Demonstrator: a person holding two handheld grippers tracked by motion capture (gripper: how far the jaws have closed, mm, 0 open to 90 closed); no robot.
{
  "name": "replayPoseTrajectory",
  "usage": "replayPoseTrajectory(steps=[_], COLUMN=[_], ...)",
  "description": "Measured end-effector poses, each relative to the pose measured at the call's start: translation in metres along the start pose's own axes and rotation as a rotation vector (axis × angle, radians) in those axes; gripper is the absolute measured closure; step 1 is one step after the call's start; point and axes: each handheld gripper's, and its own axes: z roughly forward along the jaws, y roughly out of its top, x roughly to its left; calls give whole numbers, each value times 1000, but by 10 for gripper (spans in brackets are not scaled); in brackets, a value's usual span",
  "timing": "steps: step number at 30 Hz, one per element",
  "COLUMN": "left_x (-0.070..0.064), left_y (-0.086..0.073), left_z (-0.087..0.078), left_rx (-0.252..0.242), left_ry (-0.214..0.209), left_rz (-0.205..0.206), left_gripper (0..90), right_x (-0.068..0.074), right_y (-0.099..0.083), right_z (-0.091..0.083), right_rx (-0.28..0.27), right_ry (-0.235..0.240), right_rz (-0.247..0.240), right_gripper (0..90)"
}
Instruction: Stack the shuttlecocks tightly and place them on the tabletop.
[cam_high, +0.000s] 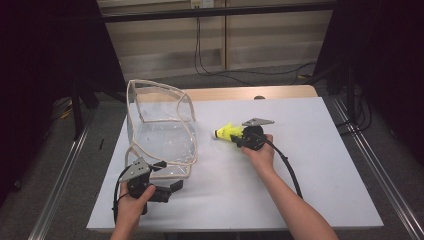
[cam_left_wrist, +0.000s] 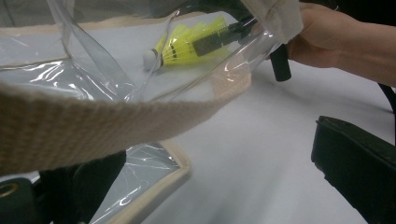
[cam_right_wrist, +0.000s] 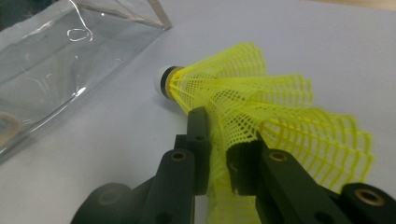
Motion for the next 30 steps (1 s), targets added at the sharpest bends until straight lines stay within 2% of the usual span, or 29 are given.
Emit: replayPoseTrajectory(steps=[5, 10, 14, 24, 30], left_x=[0, -1, -1, 0, -1], left_y=[0, 0, 0, 0, 0], left_z=[0, 0, 0, 0, 0], left_rx=[2, 0, -2, 2, 1], left_ry=[2, -1, -2, 0, 0], left_rz=[1, -3, -4, 0, -1], left_gripper=[33, 33, 33, 33, 33], right_x=[-3, -3, -1, 0, 2], right_y=[-2, -4, -6, -7, -7], right_z=[-10, -18, -15, -11, -9], right_rx=[12, 15, 29, 6, 6], right_ry=[21, 21, 23, 21, 6], right_rz=[-15, -44, -50, -47, -54], right_gripper=[811, 807, 792, 737, 642])
